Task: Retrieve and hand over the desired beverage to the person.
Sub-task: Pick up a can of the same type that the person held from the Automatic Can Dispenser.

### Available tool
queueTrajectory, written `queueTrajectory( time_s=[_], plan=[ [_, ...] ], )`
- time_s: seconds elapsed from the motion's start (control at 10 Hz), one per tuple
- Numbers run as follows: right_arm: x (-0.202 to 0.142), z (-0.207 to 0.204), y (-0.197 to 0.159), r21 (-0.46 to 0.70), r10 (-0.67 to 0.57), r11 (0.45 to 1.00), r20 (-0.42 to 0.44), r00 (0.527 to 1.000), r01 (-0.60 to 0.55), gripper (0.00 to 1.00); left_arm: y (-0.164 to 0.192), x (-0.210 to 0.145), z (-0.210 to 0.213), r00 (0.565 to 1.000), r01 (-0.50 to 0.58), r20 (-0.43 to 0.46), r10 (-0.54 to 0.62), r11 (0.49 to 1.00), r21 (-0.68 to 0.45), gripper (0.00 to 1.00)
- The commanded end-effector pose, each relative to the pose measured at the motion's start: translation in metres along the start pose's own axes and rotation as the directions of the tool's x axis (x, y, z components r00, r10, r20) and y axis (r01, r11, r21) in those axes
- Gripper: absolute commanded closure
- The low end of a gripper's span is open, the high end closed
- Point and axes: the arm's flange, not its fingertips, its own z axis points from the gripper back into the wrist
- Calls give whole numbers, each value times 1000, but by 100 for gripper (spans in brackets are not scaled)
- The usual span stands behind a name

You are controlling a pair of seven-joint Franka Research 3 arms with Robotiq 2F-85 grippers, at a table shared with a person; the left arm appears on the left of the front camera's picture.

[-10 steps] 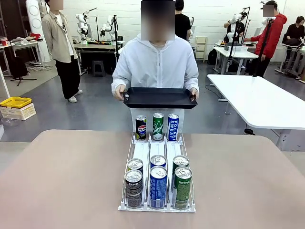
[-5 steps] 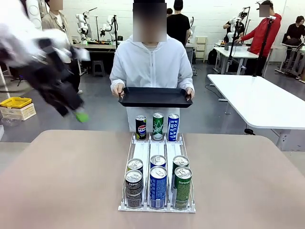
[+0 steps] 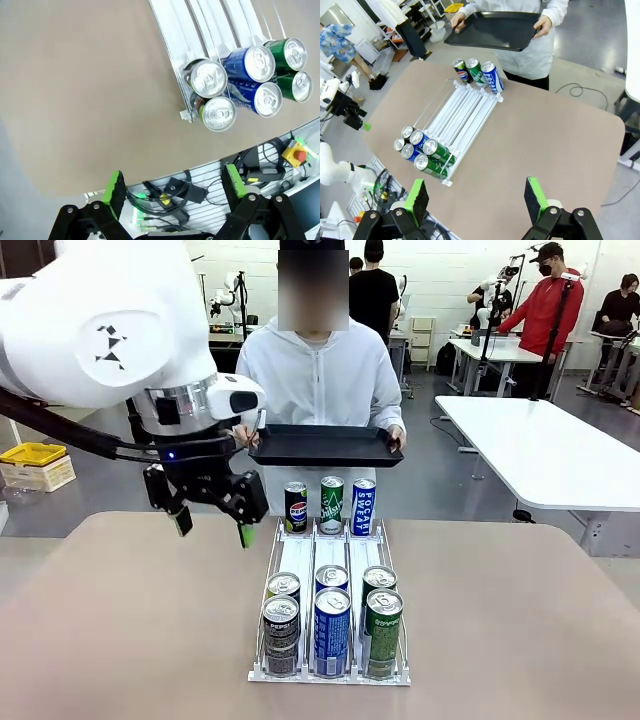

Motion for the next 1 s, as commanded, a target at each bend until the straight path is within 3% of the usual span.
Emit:
queueTrajectory(
  time_s=[0.0, 0.1, 0.9],
  plan=[
    [1, -1, -2, 29, 6, 1000, 12, 1000, -6, 0, -7, -8, -2, 999, -29, -31, 28, 999, -25, 0],
    [1, -1, -2, 29, 6, 1000, 12, 1000, -6, 0, 0, 0, 0, 1000, 0, 0, 0, 1000, 0, 0],
    [1, -1, -2, 29, 6, 1000, 12, 1000, -6, 0, -1, -3, 0, 1000, -21, -13, 21, 1000, -5, 0]
  ],
)
